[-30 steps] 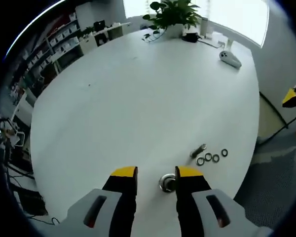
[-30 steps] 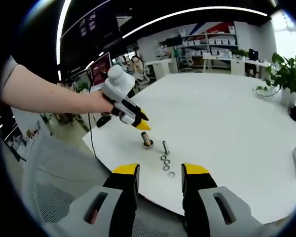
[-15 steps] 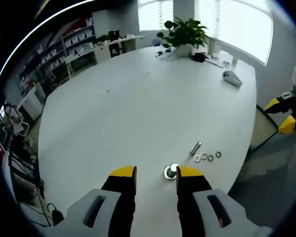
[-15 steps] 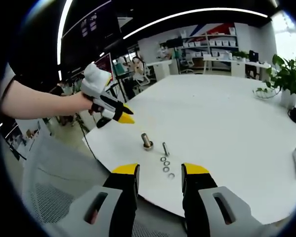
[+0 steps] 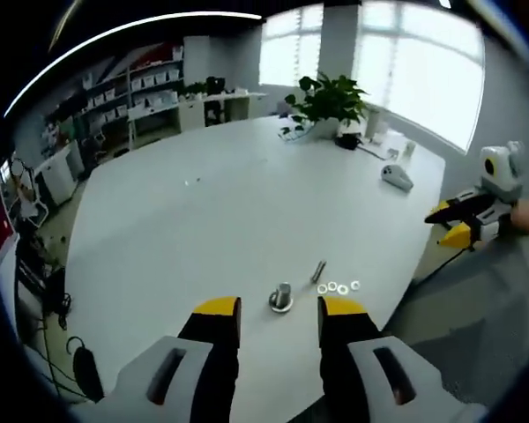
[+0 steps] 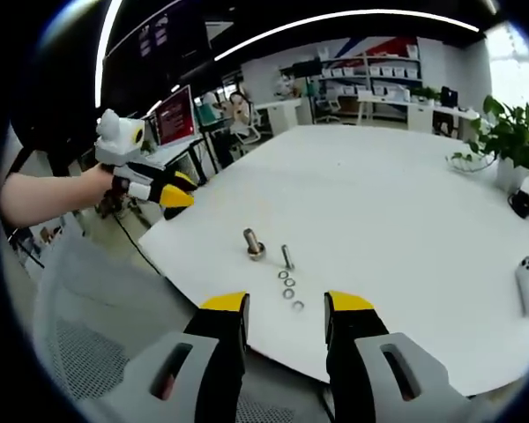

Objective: Place the washer onto the threaded stud by aligning its center hole with the stud, sliding it down to the base, and recovering from edge contact or off-axis alignment until the washer reaches the visible bottom stop.

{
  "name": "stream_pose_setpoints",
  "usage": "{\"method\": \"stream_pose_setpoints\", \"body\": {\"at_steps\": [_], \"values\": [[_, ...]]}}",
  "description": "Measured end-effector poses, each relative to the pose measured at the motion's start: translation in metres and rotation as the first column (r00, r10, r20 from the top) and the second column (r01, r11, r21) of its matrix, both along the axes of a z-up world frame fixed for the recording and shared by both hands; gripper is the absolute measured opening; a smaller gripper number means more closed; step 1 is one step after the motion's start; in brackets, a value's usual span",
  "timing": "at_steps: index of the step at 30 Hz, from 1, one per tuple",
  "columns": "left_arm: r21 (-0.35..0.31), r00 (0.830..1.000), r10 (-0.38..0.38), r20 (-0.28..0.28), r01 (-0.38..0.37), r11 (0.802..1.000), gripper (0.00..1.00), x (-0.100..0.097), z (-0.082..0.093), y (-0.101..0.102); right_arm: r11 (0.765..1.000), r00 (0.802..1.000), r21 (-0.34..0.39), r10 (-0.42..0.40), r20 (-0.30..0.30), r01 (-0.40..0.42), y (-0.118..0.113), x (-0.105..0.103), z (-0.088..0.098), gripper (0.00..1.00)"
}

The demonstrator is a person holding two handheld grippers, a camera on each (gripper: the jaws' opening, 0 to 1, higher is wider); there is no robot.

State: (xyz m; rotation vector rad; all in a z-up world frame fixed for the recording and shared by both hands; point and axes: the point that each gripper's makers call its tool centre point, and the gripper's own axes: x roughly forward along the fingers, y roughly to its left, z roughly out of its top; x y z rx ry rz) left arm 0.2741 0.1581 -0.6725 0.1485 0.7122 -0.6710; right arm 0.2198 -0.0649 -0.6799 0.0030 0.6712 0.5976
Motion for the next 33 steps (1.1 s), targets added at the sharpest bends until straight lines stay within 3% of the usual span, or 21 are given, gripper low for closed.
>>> {"method": "stream_pose_setpoints", "body": {"at_steps": [7, 10, 13, 19, 26, 33], "values": [[-0.025, 1.000, 0.021, -0.021, -0.021, 0.999, 0.34, -0.032, -0.001, 0.027, 0.999, 0.999, -0.018, -0.041, 0.007, 0.042, -0.008, 0.003, 0.000, 0.36], [-0.050, 0.998, 0.036, -0.055, -0.039, 0.998, 0.36, -0.039, -0.006, 0.029, 0.997, 0.997, -0.006, -0.076, 0.007, 0.076, -0.013, 0.005, 0.001, 0.36], [-0.041, 0.999, 0.026, -0.038, -0.028, 0.999, 0.36, -0.046, -0.006, 0.029, 0.997, 0.997, -0.018, -0.077, 0.011, 0.077, -0.014, 0.005, 0.001, 0.36], [-0.050, 0.999, 0.039, -0.021, -0.040, 0.998, 0.36, -0.050, 0.001, 0.040, 0.996, 0.996, -0.037, -0.079, 0.031, 0.080, -0.015, 0.007, 0.003, 0.36], [-0.129, 0.996, 0.082, -0.035, -0.086, 0.988, 0.37, -0.060, 0.009, 0.036, 0.994, 0.996, -0.059, -0.087, 0.028, 0.089, -0.018, 0.007, 0.001, 0.36], [-0.095, 0.994, 0.106, 0.002, -0.105, 0.990, 0.36, -0.056, 0.004, 0.039, 0.993, 0.996, -0.072, -0.088, 0.028, 0.090, -0.020, 0.006, 0.000, 0.36]]}}
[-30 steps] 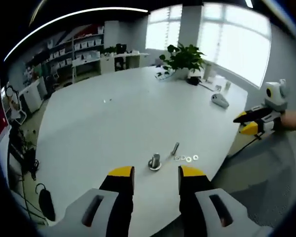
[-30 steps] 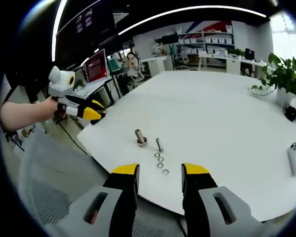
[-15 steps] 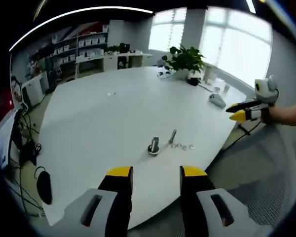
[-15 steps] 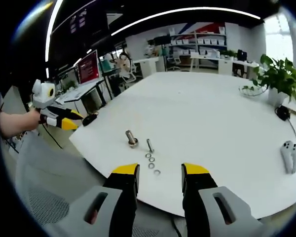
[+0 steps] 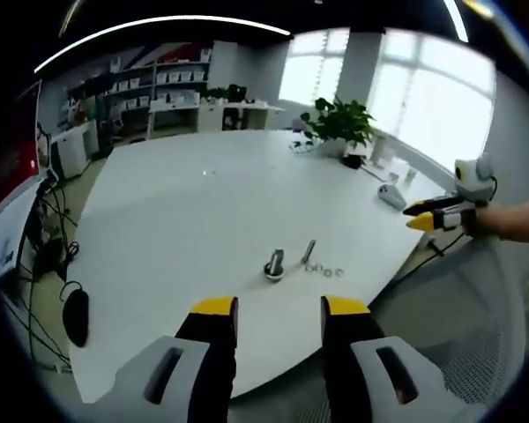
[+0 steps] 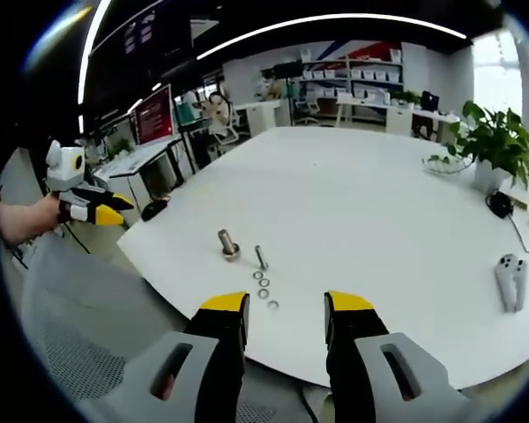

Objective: Place the washer onto the threaded stud by aligning its center hole with the stud, sliding it down to the base, and recovering from edge contact or off-axis alignment until the washer reaches the visible bottom stop.

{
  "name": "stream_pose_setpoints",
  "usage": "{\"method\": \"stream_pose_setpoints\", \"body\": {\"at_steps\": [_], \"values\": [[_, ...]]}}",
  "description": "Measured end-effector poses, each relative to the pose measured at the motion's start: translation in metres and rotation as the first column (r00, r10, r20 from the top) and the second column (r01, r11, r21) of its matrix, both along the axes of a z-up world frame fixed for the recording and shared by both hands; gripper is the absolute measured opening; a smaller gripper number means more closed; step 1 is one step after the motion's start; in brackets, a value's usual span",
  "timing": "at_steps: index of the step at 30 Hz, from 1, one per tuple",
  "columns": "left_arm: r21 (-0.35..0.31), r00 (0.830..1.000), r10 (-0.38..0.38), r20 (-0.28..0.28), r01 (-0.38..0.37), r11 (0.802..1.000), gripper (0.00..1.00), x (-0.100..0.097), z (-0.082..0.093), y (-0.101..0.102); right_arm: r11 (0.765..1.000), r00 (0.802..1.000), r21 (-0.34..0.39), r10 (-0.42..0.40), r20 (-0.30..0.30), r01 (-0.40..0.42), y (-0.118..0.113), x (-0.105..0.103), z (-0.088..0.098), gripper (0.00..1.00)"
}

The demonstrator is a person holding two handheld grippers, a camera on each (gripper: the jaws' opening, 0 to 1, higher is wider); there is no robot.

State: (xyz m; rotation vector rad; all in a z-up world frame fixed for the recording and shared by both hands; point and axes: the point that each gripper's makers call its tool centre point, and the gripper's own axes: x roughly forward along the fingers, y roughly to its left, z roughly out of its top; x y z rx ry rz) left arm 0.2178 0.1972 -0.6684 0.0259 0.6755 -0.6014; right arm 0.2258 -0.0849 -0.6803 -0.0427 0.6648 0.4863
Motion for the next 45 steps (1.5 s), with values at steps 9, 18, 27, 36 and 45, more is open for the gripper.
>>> {"method": "stream_pose_setpoints", "body": {"at_steps": [9, 18, 27, 36, 45], "values": [[-0.039, 0.999, 0.030, 0.010, -0.030, 0.999, 0.36, 0.005, 0.003, 0.005, 0.999, 0.999, -0.036, 0.037, 0.006, -0.037, 0.004, -0.001, -0.001, 0.36], [-0.029, 0.998, 0.038, 0.051, -0.036, 0.999, 0.33, 0.007, 0.009, 0.007, 0.998, 0.999, -0.038, 0.040, 0.001, -0.040, 0.003, -0.002, -0.003, 0.36], [-0.064, 0.997, 0.073, 0.023, -0.071, 0.995, 0.34, 0.009, 0.007, 0.013, 0.999, 1.000, -0.028, 0.020, -0.004, -0.020, 0.002, -0.002, -0.002, 0.36], [-0.064, 0.998, 0.063, 0.029, -0.061, 0.996, 0.34, 0.008, 0.007, 0.012, 1.000, 1.000, -0.027, 0.012, -0.008, -0.012, 0.001, -0.002, -0.002, 0.36], [-0.068, 0.998, 0.062, 0.024, -0.060, 0.996, 0.34, 0.007, 0.007, 0.012, 0.999, 1.000, -0.041, 0.011, -0.018, -0.012, 0.001, -0.002, -0.005, 0.36]]}}
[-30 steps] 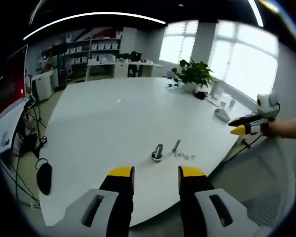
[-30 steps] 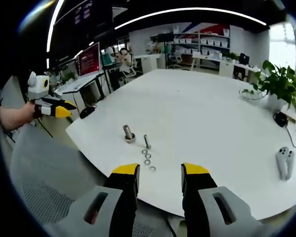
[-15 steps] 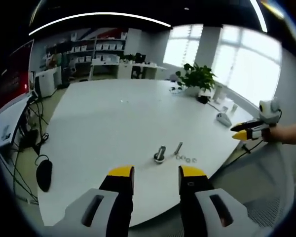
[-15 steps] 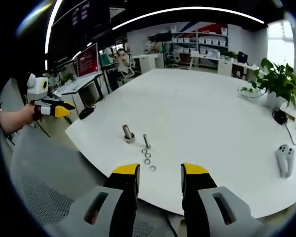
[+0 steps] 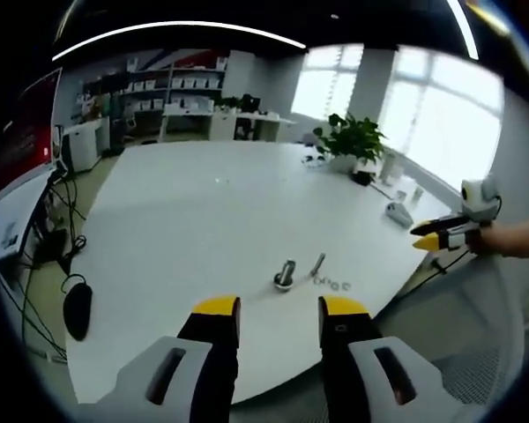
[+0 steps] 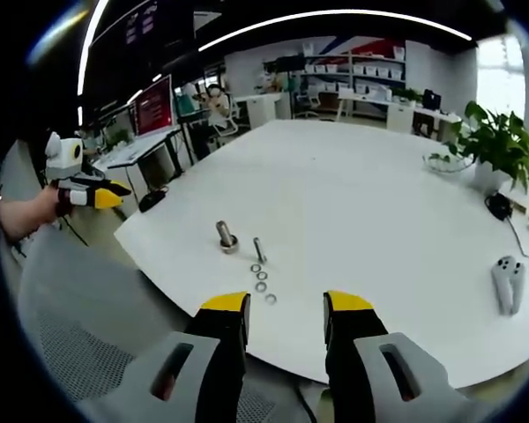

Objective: Place the washer onto the threaded stud by aligning its center hole with the stud, sliding it down to the base, and recovering from edge contact or off-axis alignment until the washer reaches the visible bottom stop.

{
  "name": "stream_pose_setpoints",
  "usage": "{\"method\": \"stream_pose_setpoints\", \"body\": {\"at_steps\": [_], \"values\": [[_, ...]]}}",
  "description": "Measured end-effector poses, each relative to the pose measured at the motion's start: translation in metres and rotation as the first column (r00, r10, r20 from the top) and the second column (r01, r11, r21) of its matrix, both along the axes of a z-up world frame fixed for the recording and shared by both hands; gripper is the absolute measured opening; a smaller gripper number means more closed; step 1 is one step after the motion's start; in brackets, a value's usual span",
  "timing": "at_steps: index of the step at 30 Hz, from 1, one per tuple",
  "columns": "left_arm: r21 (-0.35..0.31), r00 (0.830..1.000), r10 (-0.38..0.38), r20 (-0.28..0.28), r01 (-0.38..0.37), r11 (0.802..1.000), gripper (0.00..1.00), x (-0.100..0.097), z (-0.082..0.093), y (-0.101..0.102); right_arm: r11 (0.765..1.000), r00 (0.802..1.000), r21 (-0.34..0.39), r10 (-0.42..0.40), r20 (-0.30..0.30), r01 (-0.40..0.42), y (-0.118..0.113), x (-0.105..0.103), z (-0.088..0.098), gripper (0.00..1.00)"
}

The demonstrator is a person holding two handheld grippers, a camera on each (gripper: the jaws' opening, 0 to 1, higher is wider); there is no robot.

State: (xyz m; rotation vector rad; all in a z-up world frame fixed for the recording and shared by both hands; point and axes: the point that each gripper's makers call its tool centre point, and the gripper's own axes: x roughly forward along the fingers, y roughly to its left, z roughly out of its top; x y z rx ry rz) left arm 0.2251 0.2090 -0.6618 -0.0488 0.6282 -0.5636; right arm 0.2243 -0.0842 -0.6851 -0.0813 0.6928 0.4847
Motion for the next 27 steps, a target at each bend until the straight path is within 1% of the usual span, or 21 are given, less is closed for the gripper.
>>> {"method": "stream_pose_setpoints", "body": {"at_steps": [3, 6, 10, 13, 15, 21, 24, 27], "values": [[-0.006, 1.000, -0.004, -0.001, 0.004, 1.000, 0.34, 0.0000, -0.0001, -0.0008, 1.000, 1.000, -0.007, -0.006, 0.000, 0.006, -0.0019, -0.0008, -0.0009, 0.36], [-0.009, 1.000, -0.006, 0.004, 0.006, 1.000, 0.34, 0.0001, 0.0015, -0.0018, 1.000, 1.000, 0.003, -0.015, 0.015, 0.015, -0.0035, 0.0020, 0.0024, 0.36], [-0.005, 1.000, -0.008, 0.013, 0.008, 1.000, 0.33, 0.0002, 0.0029, -0.0021, 1.000, 1.000, -0.011, -0.010, 0.009, 0.010, -0.0036, -0.0007, 0.0002, 0.36], [-0.007, 1.000, -0.008, 0.001, 0.008, 1.000, 0.33, -0.0004, 0.0010, -0.0021, 1.000, 1.000, -0.008, -0.021, 0.014, 0.021, -0.0051, -0.0001, 0.0013, 0.36], [-0.010, 1.000, -0.010, 0.004, 0.010, 1.000, 0.33, 0.0001, 0.0015, -0.0026, 1.000, 1.000, -0.007, -0.024, 0.008, 0.024, -0.0057, -0.0008, 0.0004, 0.36], [-0.016, 1.000, -0.016, 0.002, 0.016, 1.000, 0.34, 0.0000, 0.0013, -0.0043, 1.000, 1.000, -0.019, -0.015, 0.012, 0.015, -0.0060, -0.0005, -0.0001, 0.36], [-0.021, 1.000, -0.013, -0.003, 0.013, 1.000, 0.34, -0.0005, 0.0012, -0.0045, 1.000, 1.000, -0.027, 0.006, 0.008, -0.006, -0.0031, -0.0013, -0.0014, 0.36], [-0.011, 1.000, -0.006, 0.017, 0.007, 1.000, 0.33, 0.0000, 0.0042, -0.0025, 0.999, 1.000, -0.028, 0.016, 0.003, -0.016, -0.0016, -0.0025, -0.0027, 0.36]]}}
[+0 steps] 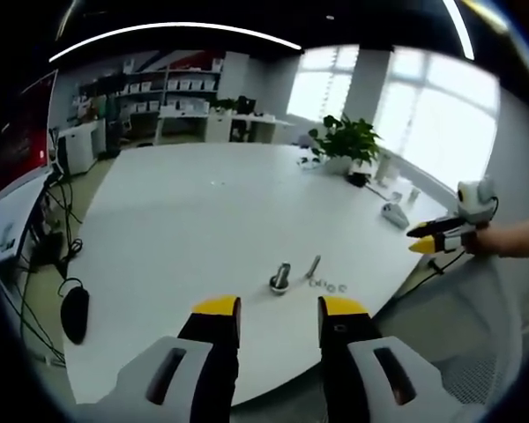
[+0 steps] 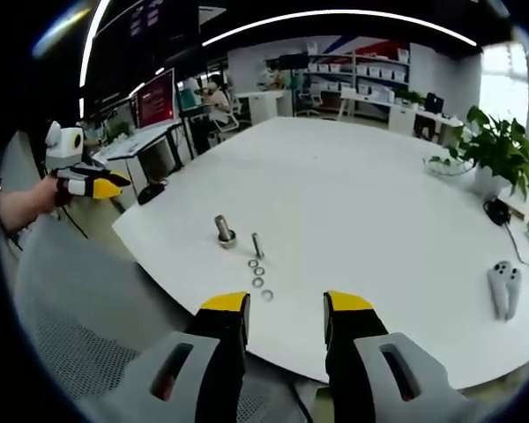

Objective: Place the washer onto the threaded stud by aligning its center hole with the stud, sliding it down to the base, and recovering from edge contact or off-axis alignment until the washer reaches the visible bottom stop.

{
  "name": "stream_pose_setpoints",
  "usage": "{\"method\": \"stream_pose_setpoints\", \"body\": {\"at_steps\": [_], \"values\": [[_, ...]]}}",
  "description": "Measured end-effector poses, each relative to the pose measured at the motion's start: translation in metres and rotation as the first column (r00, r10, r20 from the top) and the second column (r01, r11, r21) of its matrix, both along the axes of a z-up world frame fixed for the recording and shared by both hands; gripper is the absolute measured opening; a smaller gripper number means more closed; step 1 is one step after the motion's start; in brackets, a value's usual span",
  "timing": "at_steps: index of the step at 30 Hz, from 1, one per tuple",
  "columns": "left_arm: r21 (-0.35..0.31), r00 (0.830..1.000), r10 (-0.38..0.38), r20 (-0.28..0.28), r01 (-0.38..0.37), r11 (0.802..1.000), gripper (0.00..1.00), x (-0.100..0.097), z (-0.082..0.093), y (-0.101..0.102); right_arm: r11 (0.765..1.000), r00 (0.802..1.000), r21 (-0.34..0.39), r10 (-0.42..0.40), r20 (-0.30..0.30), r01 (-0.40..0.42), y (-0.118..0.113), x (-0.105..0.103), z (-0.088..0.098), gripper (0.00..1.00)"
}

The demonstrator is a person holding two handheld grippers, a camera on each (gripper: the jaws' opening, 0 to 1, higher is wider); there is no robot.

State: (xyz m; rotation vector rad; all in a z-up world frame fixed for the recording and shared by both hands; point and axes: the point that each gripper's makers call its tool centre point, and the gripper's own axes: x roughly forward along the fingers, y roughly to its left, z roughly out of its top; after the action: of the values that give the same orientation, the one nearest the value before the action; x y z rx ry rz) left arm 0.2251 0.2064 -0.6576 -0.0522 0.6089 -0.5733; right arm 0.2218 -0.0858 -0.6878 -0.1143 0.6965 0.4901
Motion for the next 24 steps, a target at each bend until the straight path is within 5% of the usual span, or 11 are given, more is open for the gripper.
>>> {"method": "stream_pose_setpoints", "body": {"at_steps": [24], "values": [[-0.010, 0.999, 0.016, -0.029, -0.016, 1.000, 0.33, 0.0003, -0.0055, 0.0045, 0.999, 0.999, 0.032, 0.000, -0.040, 0.001, 0.0040, -0.0015, -0.0040, 0.36]]}}
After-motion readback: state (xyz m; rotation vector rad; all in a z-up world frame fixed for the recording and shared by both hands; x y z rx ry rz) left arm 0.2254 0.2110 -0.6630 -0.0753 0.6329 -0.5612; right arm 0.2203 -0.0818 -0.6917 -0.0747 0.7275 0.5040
